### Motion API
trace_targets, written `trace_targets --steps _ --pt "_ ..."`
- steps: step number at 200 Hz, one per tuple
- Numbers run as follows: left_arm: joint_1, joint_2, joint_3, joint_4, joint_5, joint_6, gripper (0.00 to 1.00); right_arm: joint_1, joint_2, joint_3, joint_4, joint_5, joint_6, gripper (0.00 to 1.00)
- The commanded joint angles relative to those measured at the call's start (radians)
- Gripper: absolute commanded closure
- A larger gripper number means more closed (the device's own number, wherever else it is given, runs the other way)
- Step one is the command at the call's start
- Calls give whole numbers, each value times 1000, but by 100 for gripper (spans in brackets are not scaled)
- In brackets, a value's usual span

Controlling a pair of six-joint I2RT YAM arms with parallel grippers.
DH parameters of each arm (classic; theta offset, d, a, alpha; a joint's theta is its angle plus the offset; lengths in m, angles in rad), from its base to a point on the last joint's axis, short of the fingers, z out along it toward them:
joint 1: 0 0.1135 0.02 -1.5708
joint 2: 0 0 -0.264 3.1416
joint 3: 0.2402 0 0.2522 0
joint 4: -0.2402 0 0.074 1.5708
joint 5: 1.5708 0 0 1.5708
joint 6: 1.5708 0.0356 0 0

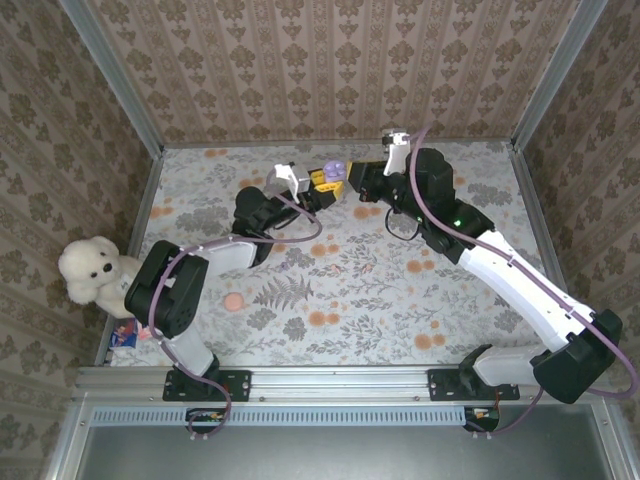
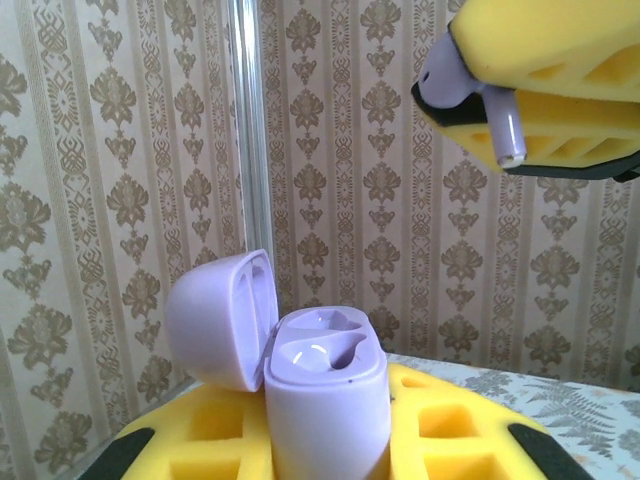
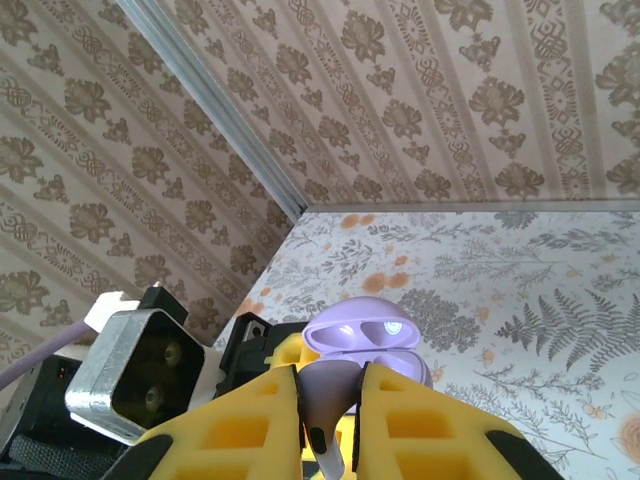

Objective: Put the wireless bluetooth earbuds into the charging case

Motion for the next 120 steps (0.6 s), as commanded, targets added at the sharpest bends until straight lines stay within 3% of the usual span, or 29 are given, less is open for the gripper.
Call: trace_targets --steps 1,120 --pt "-10 -10 -4 34 -20 105 100 -6 -35 -23 79 -49 -29 82" --pt "-30 -33 0 -35 19 208 100 -6 -23 -91 148 -67 -72 83"
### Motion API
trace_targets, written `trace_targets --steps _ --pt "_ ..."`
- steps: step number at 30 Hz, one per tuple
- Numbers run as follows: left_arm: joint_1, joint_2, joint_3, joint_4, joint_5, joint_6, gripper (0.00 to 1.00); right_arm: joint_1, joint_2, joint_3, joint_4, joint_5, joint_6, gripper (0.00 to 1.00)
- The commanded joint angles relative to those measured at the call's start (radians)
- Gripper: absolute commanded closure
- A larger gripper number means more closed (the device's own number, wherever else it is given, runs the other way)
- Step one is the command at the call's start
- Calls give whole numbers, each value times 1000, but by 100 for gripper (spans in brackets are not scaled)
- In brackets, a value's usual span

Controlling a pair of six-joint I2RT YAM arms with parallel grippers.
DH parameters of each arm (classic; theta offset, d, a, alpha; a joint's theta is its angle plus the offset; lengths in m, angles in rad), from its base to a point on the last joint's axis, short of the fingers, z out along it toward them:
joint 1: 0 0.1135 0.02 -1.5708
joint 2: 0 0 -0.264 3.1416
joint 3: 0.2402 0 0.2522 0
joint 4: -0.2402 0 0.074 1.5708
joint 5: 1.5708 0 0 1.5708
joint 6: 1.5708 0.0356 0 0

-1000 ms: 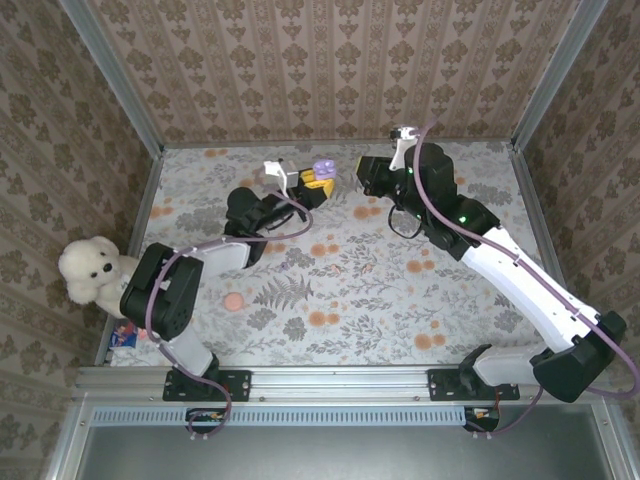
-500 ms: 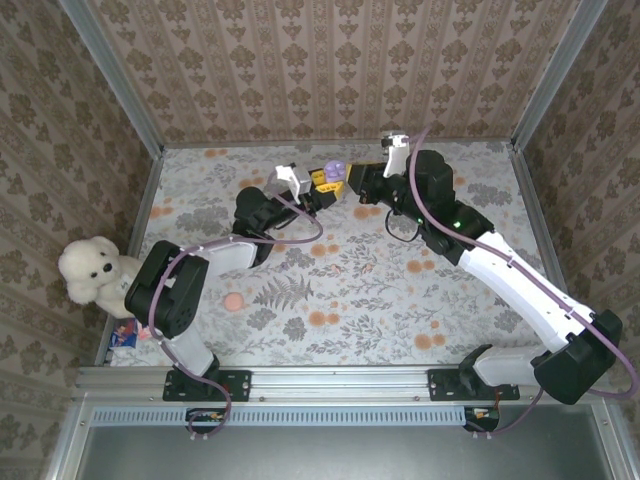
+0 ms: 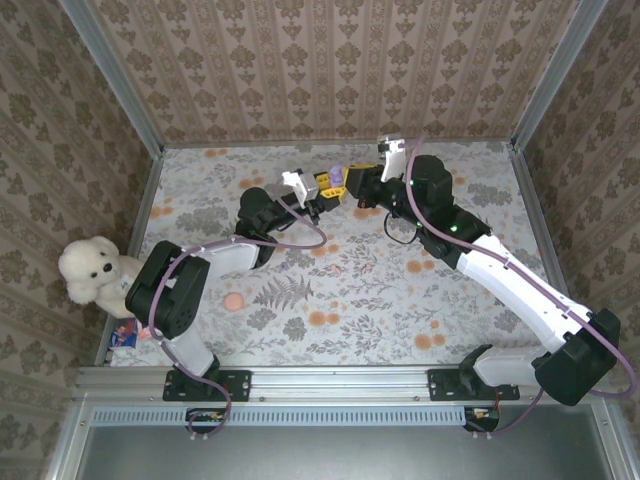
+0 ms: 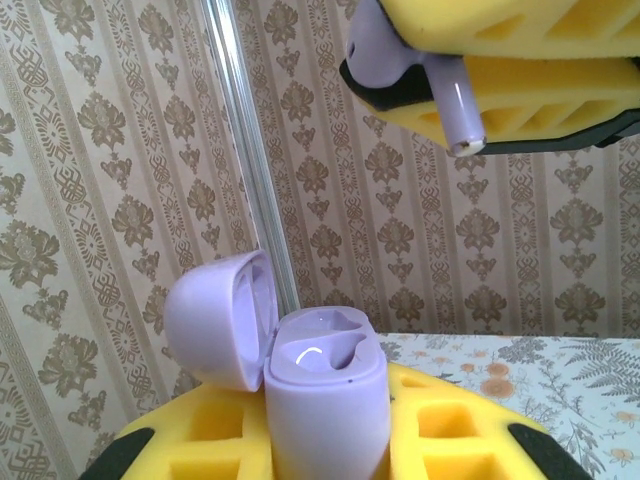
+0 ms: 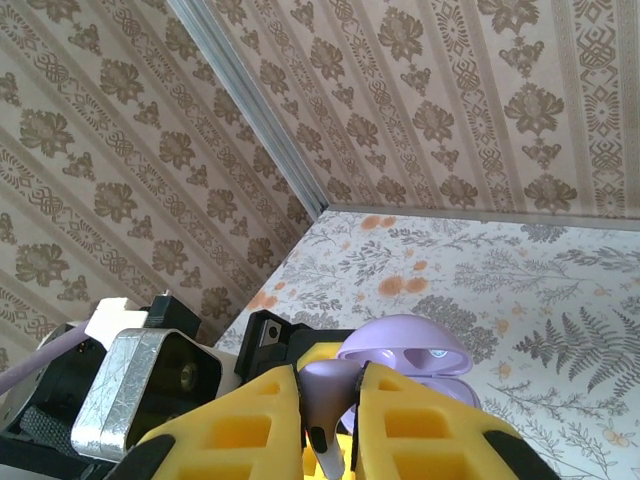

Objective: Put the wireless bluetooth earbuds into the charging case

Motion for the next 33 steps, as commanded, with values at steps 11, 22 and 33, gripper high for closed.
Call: trace_targets --steps 11,22,33 --pt "-11 -41 1 -1 22 33 100 -5 10 -34 60 15 -15 84" --pt "-17 -59 -14 4 22 30 100 -19 45 -39 71 19 -2 84" --pt "-18 -65 -16 8 24 28 100 -35 62 -56 80 18 16 84"
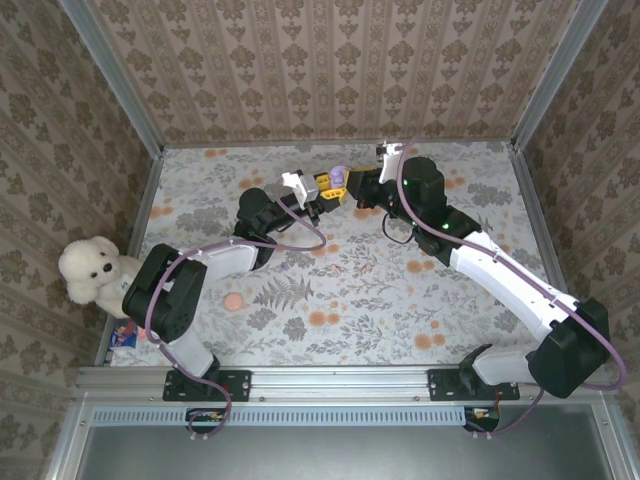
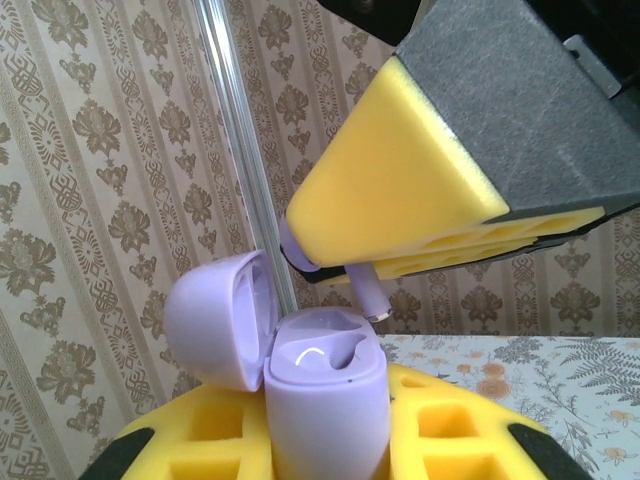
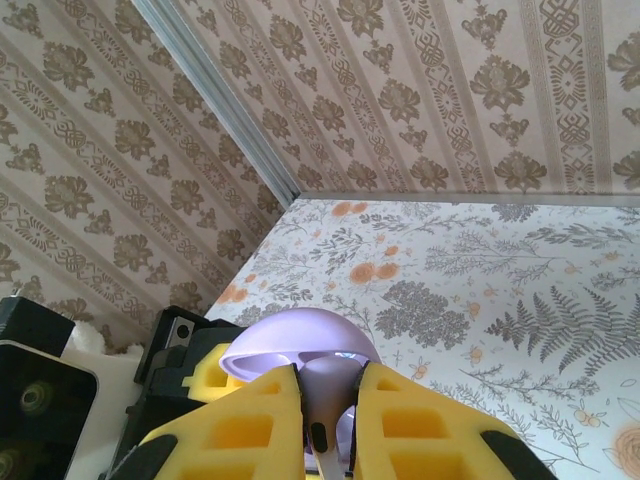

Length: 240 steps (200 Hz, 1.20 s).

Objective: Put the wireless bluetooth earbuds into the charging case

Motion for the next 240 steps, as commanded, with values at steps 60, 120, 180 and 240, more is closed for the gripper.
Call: trace_targets --steps 60,120,180,240 --pt "-10 -32 -8 21 21 20 100 -7 -3 4 23 -15 19 87" --pt "-12 -29 -4 20 22 19 100 -7 -26 15 29 -21 31 87" --pt "-12 -33 -5 19 19 21 100 -7 -10 18 49 -28 46 89" --pt "-11 -31 -5 18 15 18 100 -7 18 7 38 -46 54 88"
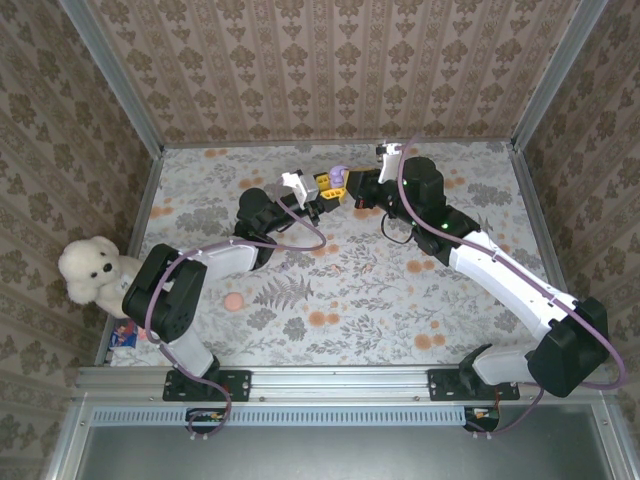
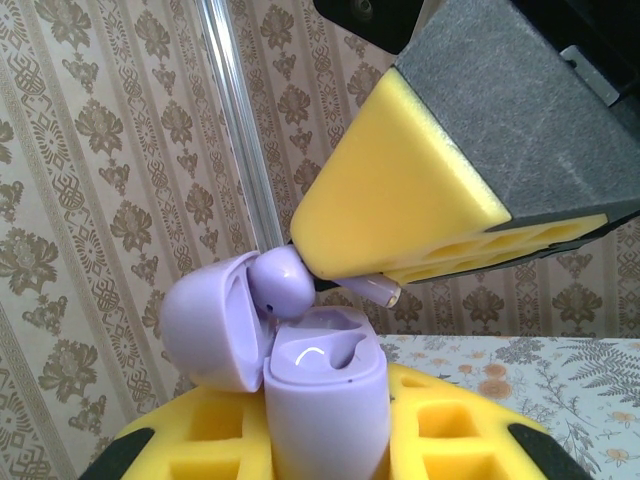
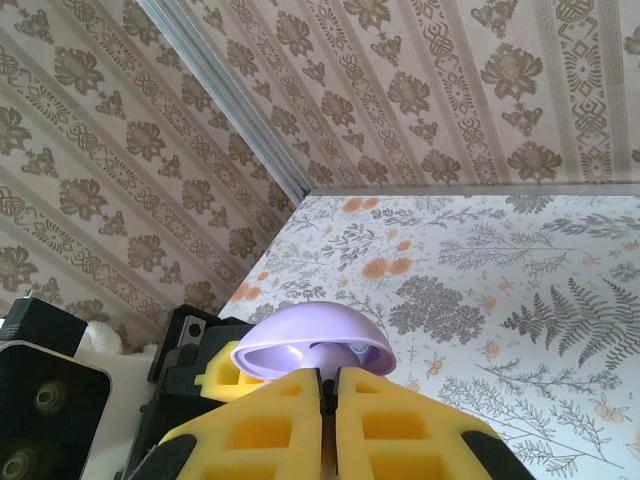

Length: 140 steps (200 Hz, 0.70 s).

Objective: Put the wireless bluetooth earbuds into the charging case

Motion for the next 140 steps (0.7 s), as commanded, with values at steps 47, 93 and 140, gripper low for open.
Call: trace_targets --steps 47,93,140 --pt "-12 -31 -7 20 16 18 100 -7 35 -15 34 -34 35 81" --pt "-12 -30 -9 20 12 16 100 -7 33 -21 30 -31 31 86" --pt "-12 -27 -15 22 6 13 100 -7 20 -25 24 -28 27 91"
